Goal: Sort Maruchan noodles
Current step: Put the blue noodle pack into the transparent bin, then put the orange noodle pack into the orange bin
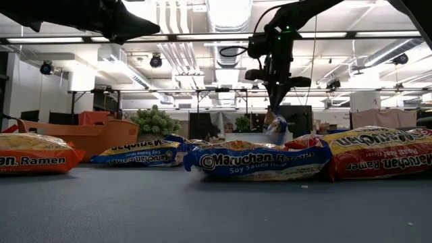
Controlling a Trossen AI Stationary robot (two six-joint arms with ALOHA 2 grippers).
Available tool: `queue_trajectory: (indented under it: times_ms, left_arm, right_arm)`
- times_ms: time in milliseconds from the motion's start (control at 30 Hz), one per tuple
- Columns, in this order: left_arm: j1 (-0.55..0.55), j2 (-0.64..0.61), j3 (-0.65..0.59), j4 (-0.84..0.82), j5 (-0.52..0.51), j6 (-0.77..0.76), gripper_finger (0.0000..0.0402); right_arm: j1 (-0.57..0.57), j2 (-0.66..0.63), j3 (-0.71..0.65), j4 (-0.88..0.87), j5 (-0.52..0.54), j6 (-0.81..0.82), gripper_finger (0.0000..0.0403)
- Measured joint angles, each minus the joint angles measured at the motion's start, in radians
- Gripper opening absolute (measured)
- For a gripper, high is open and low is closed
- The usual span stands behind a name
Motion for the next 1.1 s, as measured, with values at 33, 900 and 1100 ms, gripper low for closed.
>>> queue_trajectory:
  times_ms: [33, 900, 1100]
  left_arm:
    - [0.000, 0.000, 0.000, 0.000, 0.000, 0.000, 0.0000]
    - [0.000, 0.000, 0.000, 0.000, 0.000, 0.000, 0.0000]
    - [0.000, 0.000, 0.000, 0.000, 0.000, 0.000, 0.0000]
  right_arm:
    - [0.000, 0.000, 0.001, 0.001, 0.019, 0.000, 0.0031]
    - [0.039, 0.036, 0.001, 0.000, 0.272, -0.084, 0.0031]
    - [0.132, -0.053, -0.012, -0.015, 0.328, -0.091, 0.0031]
